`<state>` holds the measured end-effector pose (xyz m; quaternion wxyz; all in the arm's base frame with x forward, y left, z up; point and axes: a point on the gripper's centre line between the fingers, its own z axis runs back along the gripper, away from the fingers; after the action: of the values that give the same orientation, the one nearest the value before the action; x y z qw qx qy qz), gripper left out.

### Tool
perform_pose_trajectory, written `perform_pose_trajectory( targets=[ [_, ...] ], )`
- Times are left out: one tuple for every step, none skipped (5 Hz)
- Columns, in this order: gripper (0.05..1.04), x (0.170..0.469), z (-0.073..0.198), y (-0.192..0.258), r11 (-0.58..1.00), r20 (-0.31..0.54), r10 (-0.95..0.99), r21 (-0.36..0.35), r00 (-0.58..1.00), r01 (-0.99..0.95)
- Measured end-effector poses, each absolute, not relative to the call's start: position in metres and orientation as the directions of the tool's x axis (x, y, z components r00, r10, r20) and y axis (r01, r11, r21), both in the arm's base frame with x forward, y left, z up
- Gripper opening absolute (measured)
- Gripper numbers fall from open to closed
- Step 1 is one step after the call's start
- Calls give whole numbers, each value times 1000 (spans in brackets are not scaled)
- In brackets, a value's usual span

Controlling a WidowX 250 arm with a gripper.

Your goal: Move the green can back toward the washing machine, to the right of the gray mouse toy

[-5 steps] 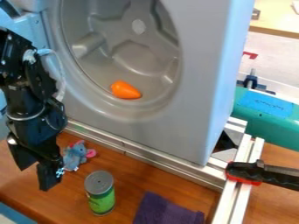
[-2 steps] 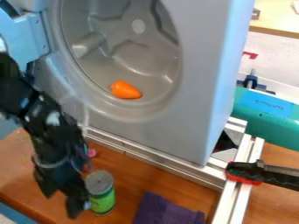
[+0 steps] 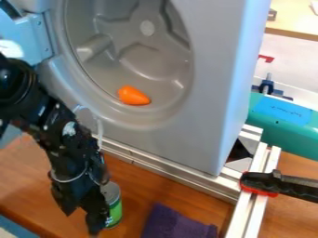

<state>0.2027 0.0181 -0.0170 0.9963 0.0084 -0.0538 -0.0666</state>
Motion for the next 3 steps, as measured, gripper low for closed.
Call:
perform_pose_trajectory(
  targets=[
    [1001, 215, -21, 21, 997, 108, -77, -10, 991, 79],
    [1001, 225, -26, 21, 999, 128, -46, -20, 991, 49],
    [1001, 234, -38, 21, 1000, 120, -10, -27, 993, 13]
  ],
)
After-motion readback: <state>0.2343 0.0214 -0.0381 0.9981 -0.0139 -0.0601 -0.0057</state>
